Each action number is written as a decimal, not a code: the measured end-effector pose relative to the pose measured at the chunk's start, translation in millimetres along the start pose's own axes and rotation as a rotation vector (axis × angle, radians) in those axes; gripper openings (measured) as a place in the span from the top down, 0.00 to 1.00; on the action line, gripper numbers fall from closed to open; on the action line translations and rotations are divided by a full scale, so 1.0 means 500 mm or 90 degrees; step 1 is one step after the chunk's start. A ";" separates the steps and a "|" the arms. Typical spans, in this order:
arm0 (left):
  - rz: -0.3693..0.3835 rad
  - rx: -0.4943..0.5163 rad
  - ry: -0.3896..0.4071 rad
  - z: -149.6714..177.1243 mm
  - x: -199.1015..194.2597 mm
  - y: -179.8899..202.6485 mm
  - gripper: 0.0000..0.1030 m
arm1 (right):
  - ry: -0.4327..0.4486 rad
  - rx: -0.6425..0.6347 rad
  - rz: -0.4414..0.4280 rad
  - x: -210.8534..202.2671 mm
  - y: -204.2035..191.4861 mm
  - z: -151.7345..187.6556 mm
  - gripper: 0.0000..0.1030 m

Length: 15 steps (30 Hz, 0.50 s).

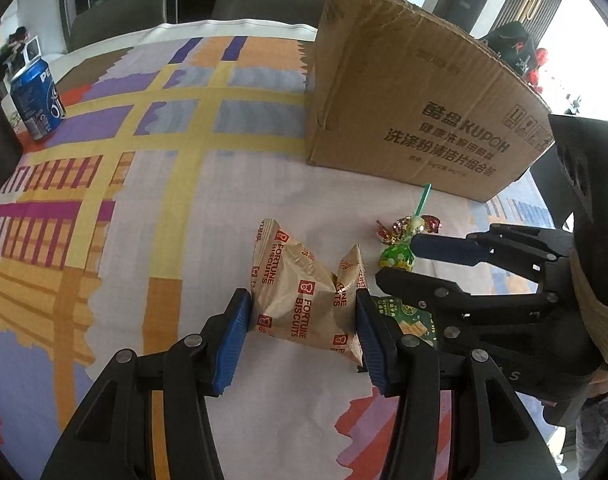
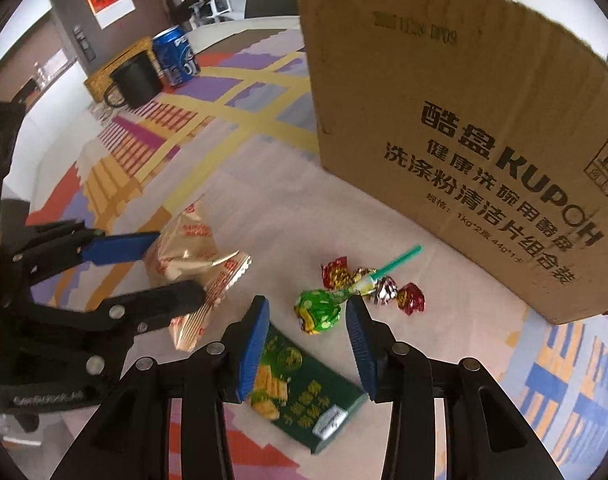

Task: Organize snacks
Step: 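Open the right tool and grasp the green lollipop by its head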

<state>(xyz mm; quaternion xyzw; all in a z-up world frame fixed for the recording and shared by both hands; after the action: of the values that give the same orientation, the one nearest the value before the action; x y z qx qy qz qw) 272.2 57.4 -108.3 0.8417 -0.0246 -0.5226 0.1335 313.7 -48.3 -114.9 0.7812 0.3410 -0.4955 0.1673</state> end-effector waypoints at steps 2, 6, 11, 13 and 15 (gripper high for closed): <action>-0.003 0.001 0.000 -0.004 0.005 0.000 0.50 | -0.003 0.009 -0.002 0.009 0.001 0.000 0.60; -0.010 0.002 -0.001 -0.008 0.012 0.000 0.50 | -0.005 0.007 0.006 0.016 0.000 0.002 0.72; -0.015 0.004 0.005 -0.009 0.011 0.002 0.50 | -0.001 0.010 0.007 0.015 0.003 0.005 0.74; -0.015 0.006 0.010 -0.010 0.005 0.006 0.50 | 0.010 0.015 0.007 0.003 0.002 0.007 0.74; -0.011 0.010 0.015 -0.011 -0.003 0.013 0.50 | 0.022 0.019 0.008 -0.012 0.003 0.009 0.74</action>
<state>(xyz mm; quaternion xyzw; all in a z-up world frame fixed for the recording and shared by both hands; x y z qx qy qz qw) 277.1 52.7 -102.9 0.8491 -0.0198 -0.5134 0.1231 310.0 -54.4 -111.6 0.7940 0.3316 -0.4860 0.1531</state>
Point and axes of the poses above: each gripper's, at about its wrist camera, not at the fingertips, and x roughly the way its jaws point, y to its right, z to its underside, the point moved 3 cm from there along x, roughly the way its jaws point, and after that the axes turned 9 degrees about -x, right-handed, at the moved point
